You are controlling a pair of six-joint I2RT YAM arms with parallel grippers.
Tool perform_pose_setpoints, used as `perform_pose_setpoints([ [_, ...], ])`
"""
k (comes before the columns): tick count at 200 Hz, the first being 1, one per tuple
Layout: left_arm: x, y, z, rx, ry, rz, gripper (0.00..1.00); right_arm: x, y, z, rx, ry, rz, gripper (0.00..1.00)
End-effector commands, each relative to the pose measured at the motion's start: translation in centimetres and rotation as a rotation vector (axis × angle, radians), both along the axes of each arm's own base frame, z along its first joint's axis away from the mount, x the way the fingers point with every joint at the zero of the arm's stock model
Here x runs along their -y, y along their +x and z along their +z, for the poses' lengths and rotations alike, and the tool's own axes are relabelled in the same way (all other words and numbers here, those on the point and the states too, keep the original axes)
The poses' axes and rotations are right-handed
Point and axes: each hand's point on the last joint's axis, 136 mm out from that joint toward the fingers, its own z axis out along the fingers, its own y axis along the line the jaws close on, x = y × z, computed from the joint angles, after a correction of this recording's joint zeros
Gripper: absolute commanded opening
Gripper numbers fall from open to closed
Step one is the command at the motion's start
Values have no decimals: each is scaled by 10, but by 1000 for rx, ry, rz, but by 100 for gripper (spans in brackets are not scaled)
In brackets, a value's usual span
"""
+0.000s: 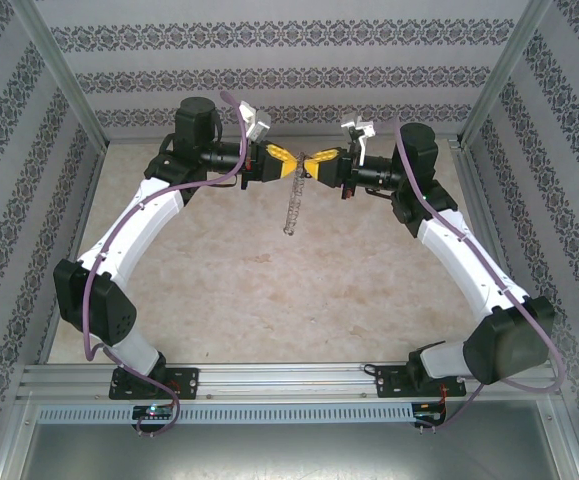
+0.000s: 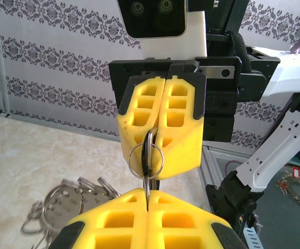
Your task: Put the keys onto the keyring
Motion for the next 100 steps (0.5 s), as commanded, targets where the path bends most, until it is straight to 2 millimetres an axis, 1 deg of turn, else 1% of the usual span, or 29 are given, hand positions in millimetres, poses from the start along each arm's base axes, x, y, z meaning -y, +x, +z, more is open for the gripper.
perform_pose_setpoints([
  [1,-1,-11,8,34,-9,-21,0,-3,-7,25,97,19,27,0],
  [30,-2,1,5,26,-2,51,0,0,-4,22,81,1,7,0],
  [45,-4,9,4,26,1,99,8,2,0,18,62,-17,-7,0],
  [65,-9,17,4,34,-6,169,16,7,5,12,31,-29,-29,0],
  [87,-19,24,4,39,-14,250,26,13,9,8,1,-36,-50,0],
  [100,-25,27,3,39,-17,294,28,15,12,5,-13,-45,-64,0],
])
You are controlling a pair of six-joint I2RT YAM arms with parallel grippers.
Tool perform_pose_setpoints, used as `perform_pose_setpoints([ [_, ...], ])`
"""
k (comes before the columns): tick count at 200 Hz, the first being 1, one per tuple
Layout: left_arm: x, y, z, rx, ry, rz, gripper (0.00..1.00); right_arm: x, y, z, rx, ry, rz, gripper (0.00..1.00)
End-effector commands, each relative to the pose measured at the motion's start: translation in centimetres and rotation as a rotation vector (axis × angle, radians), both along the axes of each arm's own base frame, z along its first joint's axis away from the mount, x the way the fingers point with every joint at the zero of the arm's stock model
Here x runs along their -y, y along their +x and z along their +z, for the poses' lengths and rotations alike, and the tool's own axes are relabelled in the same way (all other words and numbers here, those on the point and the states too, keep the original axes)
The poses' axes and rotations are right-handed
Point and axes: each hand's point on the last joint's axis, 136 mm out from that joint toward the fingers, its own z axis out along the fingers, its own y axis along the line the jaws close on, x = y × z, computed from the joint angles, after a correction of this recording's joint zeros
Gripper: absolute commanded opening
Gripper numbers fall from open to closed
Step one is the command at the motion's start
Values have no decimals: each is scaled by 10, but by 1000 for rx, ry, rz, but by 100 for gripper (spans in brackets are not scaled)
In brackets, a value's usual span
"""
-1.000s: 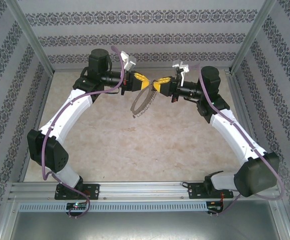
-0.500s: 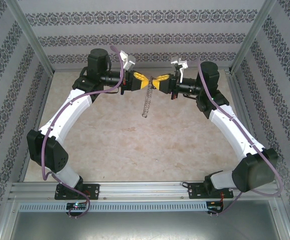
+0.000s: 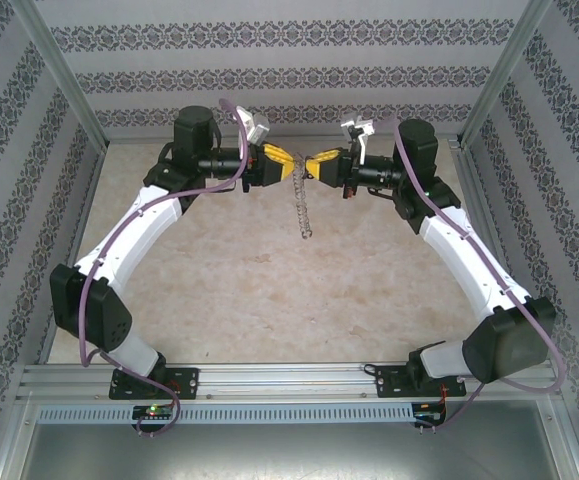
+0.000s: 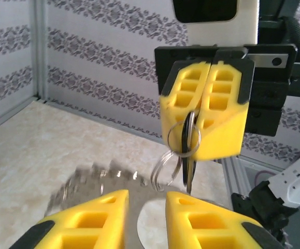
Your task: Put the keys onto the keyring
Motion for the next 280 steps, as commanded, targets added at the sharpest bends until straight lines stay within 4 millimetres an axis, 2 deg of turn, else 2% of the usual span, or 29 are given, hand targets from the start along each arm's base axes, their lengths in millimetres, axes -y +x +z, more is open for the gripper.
perform_pose_setpoints([
  [1,-16,8,22,72,-36,117,28,7,5,12,34,-5,-31,0],
  [40,-36,12,18,73,-33,256,36,10,15,-2,-22,-50,-67,0],
  [78,-66,16,11,53,-17,441,43,8,28,-22,-91,-98,-90,0],
  [139,-108,14,-6,5,-14,685,52,-1,54,-63,-213,-131,-91,0],
  [192,-117,9,-23,-36,-1,716,55,-4,100,-105,-305,-162,-139,0],
  [255,-119,16,-32,-61,9,726,56,-10,162,-129,-352,-148,-154,0],
  [280,-120,22,-35,-70,11,730,57,-16,175,-143,-377,-138,-141,0],
])
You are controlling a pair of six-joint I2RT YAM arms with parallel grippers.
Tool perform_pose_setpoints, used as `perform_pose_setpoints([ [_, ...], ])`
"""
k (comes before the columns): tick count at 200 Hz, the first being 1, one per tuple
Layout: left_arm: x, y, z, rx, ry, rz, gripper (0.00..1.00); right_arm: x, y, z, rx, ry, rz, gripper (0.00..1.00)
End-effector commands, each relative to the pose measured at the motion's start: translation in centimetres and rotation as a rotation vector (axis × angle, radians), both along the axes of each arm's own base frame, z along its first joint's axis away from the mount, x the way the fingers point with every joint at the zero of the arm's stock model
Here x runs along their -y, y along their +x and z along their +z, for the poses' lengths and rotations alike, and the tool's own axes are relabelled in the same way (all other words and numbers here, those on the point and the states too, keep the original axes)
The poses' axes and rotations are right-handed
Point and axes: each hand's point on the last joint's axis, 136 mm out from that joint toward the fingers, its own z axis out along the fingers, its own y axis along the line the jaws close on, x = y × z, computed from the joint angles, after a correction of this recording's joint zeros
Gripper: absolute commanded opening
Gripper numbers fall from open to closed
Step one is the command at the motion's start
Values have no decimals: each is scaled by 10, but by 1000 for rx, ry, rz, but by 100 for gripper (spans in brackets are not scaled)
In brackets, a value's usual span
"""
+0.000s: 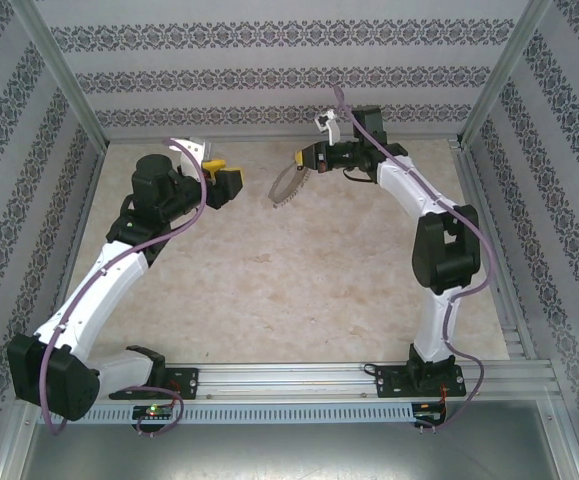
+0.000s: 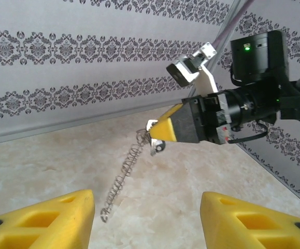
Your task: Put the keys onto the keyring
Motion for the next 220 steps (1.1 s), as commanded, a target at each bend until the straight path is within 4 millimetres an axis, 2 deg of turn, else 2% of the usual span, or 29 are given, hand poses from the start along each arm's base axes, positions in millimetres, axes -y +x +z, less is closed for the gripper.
perform_pose_setpoints([
  [1,-5,9,1,4,-16,24,57,-3,14,8,25,35,5,0],
  [23,-3,12,-1,-5,-22,16,57,-9,13,-16,-16,32,16,0],
  [54,0,16,-5,-21,-43,9,57,-14,-5,-53,-85,18,22,0],
  [113,8,19,-11,-43,-83,-23,58,5,-39,-86,-154,-11,-14,0],
  [149,9,19,-15,-60,-100,-28,58,6,-57,-104,-218,-23,-12,0],
  [192,16,26,-39,-152,-154,-42,63,-3,-83,-130,-308,-64,6,0],
  [220,20,33,-61,-226,-201,-34,73,-5,-97,-149,-371,-90,9,0],
])
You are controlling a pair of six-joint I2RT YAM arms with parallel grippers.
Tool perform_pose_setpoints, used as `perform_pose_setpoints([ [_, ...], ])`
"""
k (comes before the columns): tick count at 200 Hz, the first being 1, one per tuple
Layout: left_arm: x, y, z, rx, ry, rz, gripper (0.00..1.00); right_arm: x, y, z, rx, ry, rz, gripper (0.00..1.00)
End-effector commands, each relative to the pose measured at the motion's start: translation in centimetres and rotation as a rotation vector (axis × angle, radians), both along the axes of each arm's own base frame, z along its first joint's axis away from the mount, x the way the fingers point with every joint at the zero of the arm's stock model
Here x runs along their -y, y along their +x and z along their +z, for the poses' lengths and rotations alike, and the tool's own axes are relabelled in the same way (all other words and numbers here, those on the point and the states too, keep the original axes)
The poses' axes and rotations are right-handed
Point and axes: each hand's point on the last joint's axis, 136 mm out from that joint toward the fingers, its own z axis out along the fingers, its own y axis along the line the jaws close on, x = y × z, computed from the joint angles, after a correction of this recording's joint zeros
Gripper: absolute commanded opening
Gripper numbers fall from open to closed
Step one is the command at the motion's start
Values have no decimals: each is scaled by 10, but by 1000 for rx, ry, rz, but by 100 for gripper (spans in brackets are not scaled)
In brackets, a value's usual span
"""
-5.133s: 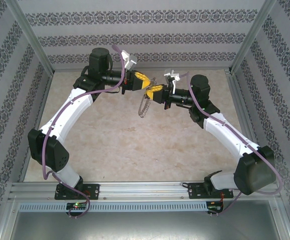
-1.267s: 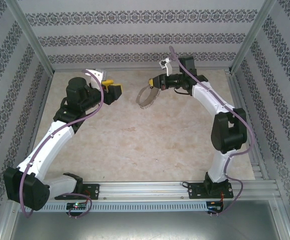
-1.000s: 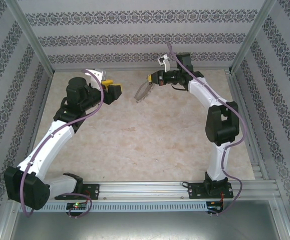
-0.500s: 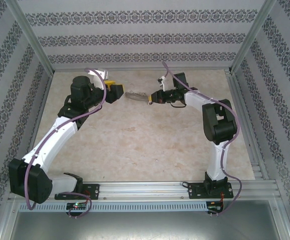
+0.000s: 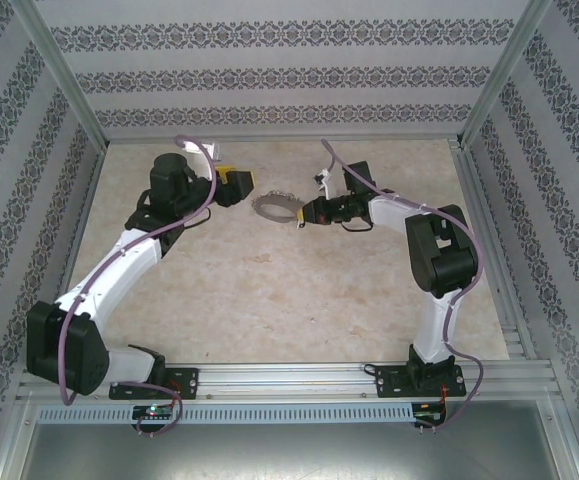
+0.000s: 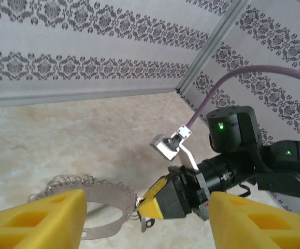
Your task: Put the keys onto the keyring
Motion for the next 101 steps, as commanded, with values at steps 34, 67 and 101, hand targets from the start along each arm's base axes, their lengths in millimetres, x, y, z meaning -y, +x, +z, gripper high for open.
perform_pose_setpoints([
  [34,8,16,-36,-135,-107,28,96,-2,-25,-24,-96,-42,1,0],
  [67,18,23,-55,-197,-117,56,100,-3,-41,-39,-162,-65,8,0],
  [101,32,29,-68,-235,-128,62,100,-7,-57,-53,-209,-95,8,0],
])
